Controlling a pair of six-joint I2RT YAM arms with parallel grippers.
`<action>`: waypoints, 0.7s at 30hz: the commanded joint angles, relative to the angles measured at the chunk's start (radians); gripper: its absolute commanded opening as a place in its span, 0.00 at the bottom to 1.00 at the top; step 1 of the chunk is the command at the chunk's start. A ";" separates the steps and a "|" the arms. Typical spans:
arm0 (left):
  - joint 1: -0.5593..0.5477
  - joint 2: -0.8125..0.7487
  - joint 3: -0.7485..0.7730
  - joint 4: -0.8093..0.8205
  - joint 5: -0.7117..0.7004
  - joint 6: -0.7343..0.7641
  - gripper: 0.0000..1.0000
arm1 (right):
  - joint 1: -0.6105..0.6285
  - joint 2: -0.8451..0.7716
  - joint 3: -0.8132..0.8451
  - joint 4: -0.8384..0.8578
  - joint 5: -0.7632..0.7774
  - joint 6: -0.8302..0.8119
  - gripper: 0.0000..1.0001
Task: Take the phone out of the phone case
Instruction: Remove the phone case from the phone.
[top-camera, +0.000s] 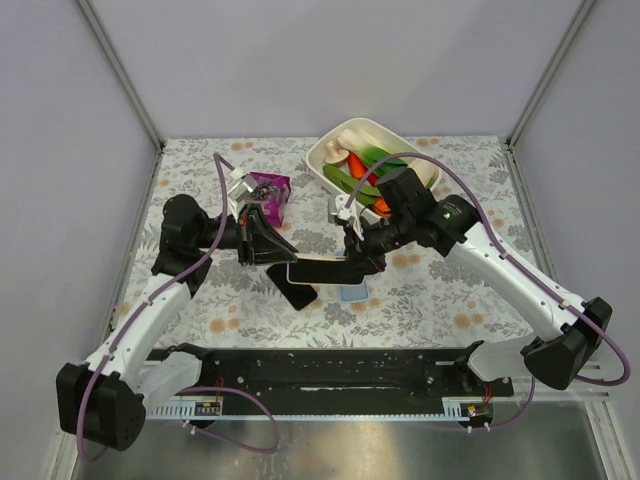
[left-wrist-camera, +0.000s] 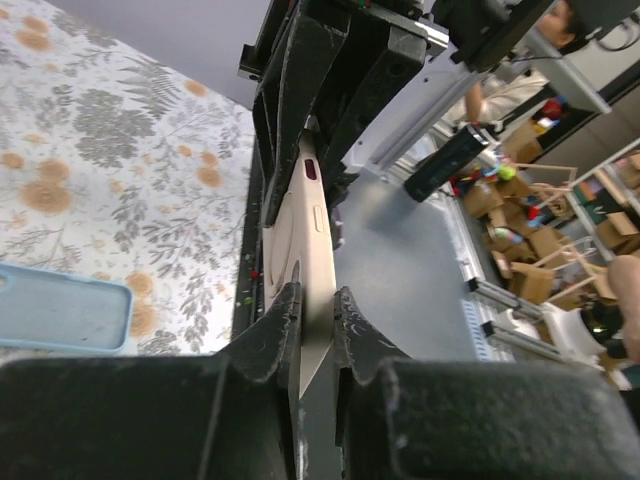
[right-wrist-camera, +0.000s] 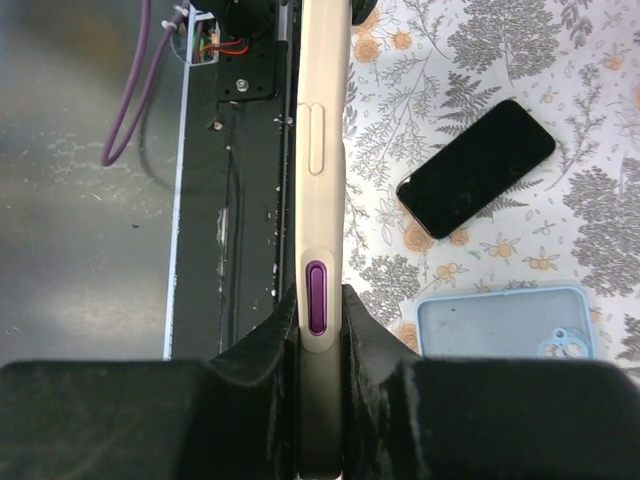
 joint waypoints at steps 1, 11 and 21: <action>-0.007 0.059 -0.001 0.508 0.011 -0.450 0.00 | 0.034 0.004 0.090 -0.005 0.030 -0.158 0.00; -0.024 0.059 -0.027 0.555 -0.041 -0.557 0.00 | 0.074 -0.004 0.140 -0.081 0.049 -0.254 0.00; -0.024 0.061 -0.056 0.467 -0.098 -0.507 0.00 | 0.103 0.021 0.244 -0.137 0.022 -0.261 0.00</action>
